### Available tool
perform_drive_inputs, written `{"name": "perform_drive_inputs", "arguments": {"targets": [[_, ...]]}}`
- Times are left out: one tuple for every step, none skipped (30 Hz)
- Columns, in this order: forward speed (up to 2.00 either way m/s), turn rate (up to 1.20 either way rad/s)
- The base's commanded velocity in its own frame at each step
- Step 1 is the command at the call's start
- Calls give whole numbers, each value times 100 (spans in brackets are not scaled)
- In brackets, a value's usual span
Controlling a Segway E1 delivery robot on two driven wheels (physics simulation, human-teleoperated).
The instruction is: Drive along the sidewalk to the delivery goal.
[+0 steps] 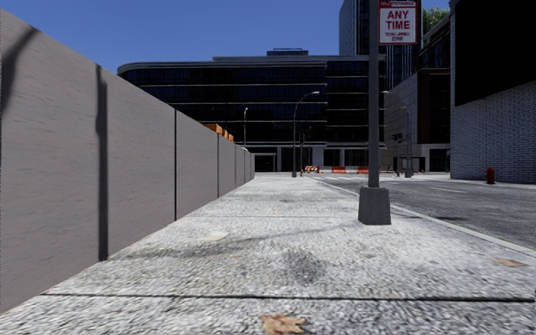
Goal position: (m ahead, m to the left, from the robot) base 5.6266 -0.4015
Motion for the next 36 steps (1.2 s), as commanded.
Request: {"name": "perform_drive_inputs", "arguments": {"targets": [[197,0],[197,0],[197,0],[197,0],[197,0],[197,0],[197,0],[197,0],[197,0],[197,0],[197,0],[197,0],[197,0],[197,0],[197,0],[197,0],[197,0],[197,0],[197,0],[197,0],[197,0],[197,0],[197,0],[197,0],[197,0],[197,0],[197,0],[197,0],[197,0],[197,0],[197,0],[197,0],[197,0],[197,0],[197,0],[197,0]]}}
